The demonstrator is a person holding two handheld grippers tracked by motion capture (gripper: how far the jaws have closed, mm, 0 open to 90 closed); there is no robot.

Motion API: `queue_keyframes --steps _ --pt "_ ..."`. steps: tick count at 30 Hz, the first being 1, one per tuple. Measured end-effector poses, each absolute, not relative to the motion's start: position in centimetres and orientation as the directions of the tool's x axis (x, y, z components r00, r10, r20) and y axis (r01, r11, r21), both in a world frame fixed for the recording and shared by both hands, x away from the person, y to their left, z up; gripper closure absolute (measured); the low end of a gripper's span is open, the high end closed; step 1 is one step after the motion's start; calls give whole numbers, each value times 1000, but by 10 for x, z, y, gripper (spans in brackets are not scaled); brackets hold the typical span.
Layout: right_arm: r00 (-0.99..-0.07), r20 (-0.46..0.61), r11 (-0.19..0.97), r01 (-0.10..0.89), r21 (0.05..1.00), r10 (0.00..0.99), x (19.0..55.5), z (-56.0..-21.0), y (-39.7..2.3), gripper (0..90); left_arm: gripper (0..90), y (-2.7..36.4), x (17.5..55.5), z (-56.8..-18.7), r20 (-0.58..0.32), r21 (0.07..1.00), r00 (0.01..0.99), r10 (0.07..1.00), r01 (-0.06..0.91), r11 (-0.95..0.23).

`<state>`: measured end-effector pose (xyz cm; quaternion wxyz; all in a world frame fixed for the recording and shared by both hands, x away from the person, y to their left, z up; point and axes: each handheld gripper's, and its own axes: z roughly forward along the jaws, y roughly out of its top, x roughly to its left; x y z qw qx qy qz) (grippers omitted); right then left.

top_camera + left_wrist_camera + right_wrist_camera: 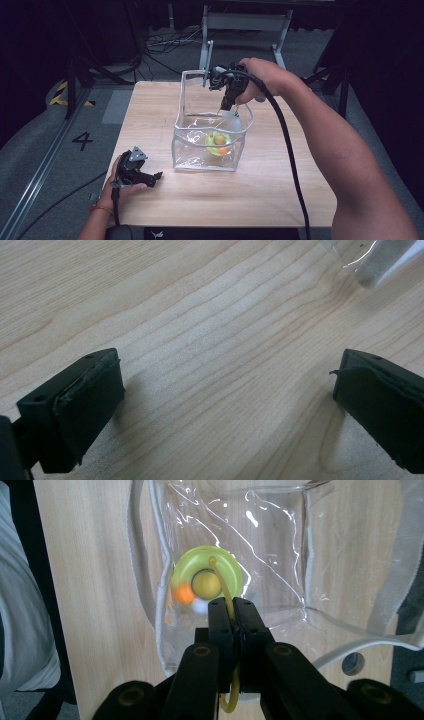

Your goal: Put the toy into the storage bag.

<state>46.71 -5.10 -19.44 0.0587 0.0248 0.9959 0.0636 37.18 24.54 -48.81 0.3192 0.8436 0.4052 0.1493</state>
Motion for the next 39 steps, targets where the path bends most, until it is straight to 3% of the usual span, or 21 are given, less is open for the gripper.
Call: queue_keyframes --steps 27,39 --pt "-996 -83 993 27 118 37 469 -235 -47 877 2 245 372 -488 -9 656 629 778 590 -470" --pt "-995 -93 990 35 139 48 464 -237 -50 793 2 245 372 -488 -5 658 626 779 589 -470"
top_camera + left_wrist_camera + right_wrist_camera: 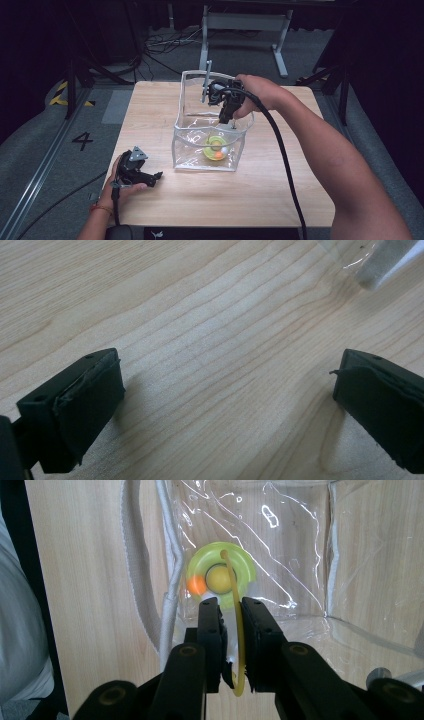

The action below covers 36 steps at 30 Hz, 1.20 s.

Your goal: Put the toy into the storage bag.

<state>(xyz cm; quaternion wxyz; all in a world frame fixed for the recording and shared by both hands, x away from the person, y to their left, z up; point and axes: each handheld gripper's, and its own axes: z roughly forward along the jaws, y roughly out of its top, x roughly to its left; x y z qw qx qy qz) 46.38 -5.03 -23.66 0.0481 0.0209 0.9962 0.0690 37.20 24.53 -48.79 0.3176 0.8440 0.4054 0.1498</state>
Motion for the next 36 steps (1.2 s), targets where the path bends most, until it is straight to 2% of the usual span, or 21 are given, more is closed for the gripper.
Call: queue_keyframes --steps 16,21,26,36 --pt "-987 -142 974 42 221 74 457 -224 -64 641 3 245 372 -488 -4 657 626 779 589 -470" --pt "-985 -156 967 37 252 78 454 -216 -71 627 2 245 372 -488 -4 657 626 780 589 -470" --pt "-978 -180 954 51 296 108 449 -205 -87 565 2 245 372 -488 -4 657 626 780 589 -470" --pt "-960 -218 935 92 342 174 439 -199 -118 512 3 245 372 -488 -7 657 627 779 590 -469"
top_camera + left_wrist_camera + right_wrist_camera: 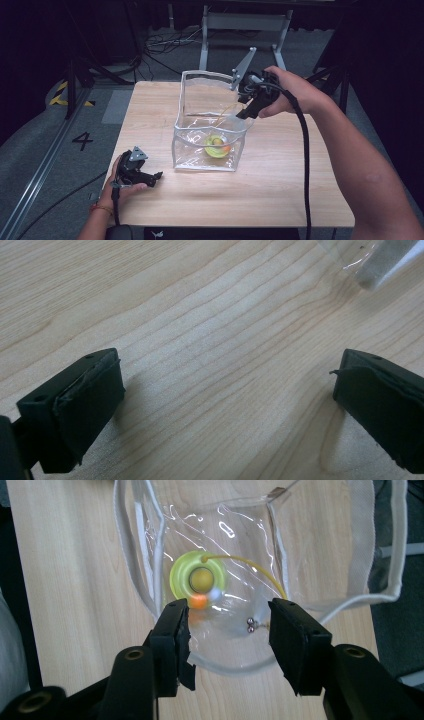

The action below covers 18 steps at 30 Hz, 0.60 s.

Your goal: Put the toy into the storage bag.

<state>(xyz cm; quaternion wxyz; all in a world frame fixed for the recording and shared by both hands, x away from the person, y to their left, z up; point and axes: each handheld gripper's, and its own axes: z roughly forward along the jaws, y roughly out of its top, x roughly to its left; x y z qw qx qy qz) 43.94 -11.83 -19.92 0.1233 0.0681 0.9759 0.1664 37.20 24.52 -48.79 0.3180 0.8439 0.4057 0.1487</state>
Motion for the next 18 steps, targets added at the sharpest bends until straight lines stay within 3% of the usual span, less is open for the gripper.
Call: queue_keyframes --steps 18 --pt "-931 -237 905 172 390 279 421 -212 -189 460 2 245 372 -488 -6 655 627 779 591 -471"
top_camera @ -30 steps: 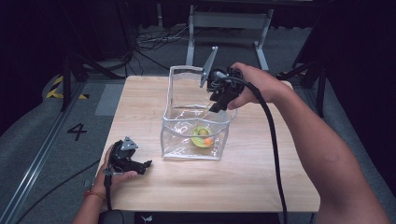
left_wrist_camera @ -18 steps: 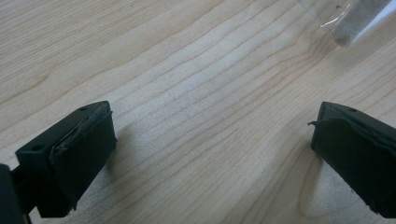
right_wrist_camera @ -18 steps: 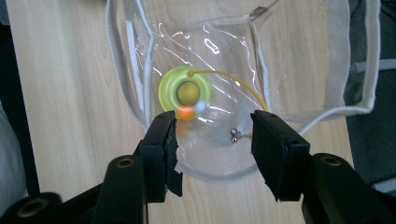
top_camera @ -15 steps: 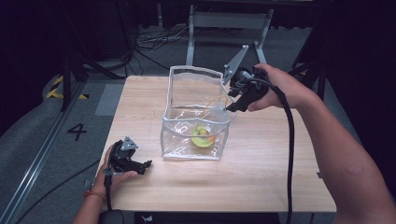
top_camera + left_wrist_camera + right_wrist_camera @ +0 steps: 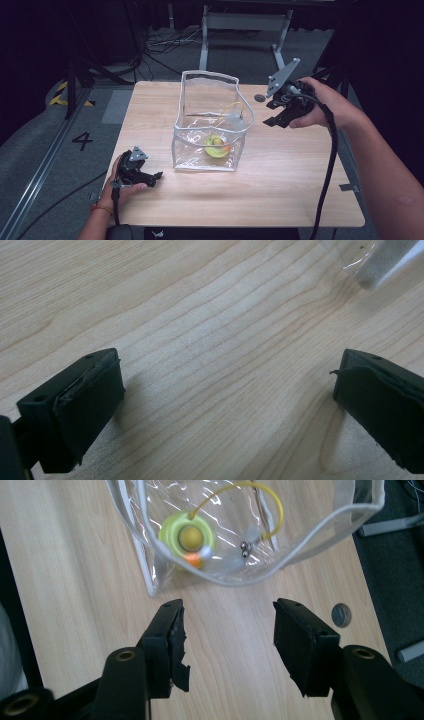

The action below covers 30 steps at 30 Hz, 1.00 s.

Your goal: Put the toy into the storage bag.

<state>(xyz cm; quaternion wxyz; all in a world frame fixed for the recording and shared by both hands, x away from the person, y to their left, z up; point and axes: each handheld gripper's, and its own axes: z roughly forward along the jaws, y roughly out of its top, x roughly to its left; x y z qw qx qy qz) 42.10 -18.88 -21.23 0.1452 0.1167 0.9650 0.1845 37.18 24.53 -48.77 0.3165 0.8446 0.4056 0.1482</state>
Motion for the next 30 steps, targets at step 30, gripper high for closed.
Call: queue_keyframes --steps 30 --pt "-827 -323 862 330 385 461 415 -323 -274 255 3 245 372 -488 -7 655 627 779 592 -470"
